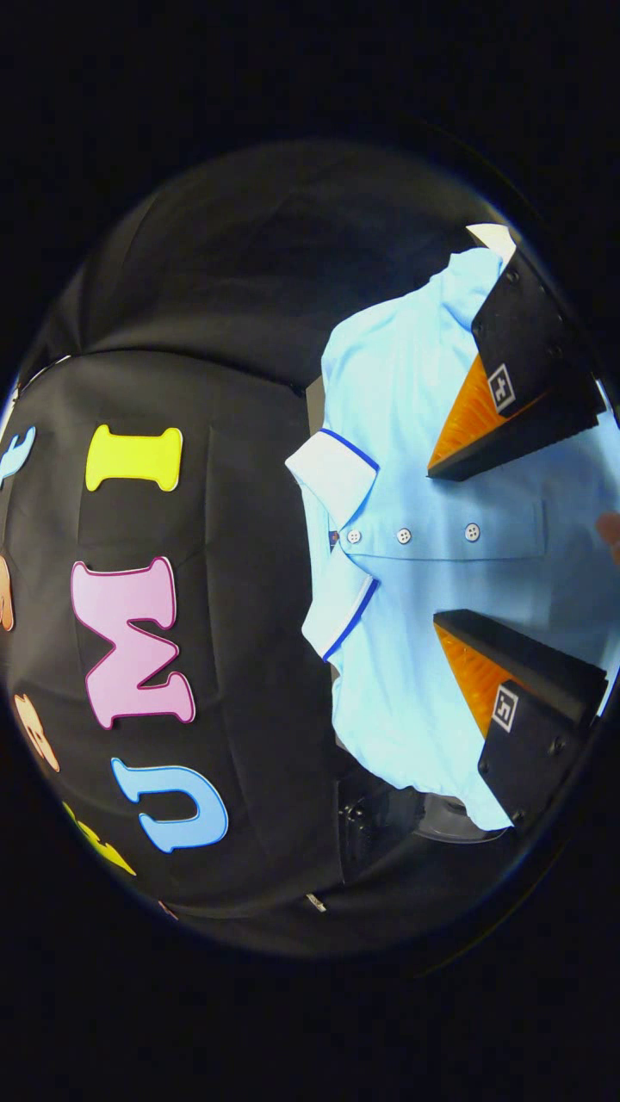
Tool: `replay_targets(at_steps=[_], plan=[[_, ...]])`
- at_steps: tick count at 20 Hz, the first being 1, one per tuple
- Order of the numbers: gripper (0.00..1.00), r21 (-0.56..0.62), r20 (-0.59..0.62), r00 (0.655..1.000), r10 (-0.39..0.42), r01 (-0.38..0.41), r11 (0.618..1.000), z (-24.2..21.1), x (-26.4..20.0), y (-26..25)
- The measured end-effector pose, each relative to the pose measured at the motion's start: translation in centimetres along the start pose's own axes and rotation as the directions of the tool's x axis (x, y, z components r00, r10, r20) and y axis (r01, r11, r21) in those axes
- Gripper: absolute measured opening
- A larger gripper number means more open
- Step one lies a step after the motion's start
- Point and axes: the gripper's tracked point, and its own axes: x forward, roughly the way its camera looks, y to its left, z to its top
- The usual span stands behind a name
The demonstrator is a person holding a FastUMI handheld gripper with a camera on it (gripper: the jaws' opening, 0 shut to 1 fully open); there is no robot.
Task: Put the clothes into the washing machine and then close the washing machine lid.
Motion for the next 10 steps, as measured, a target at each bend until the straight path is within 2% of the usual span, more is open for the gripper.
replay_targets(at_steps=[8,10], plan=[[0.96,0.022,-0.051,0.998,-0.048,0.049,0.999,-0.12,0.12,-0.02],[0.84,0.032,-0.062,0.997,-0.048,0.050,0.998,-0.10,0.13,-0.05]])
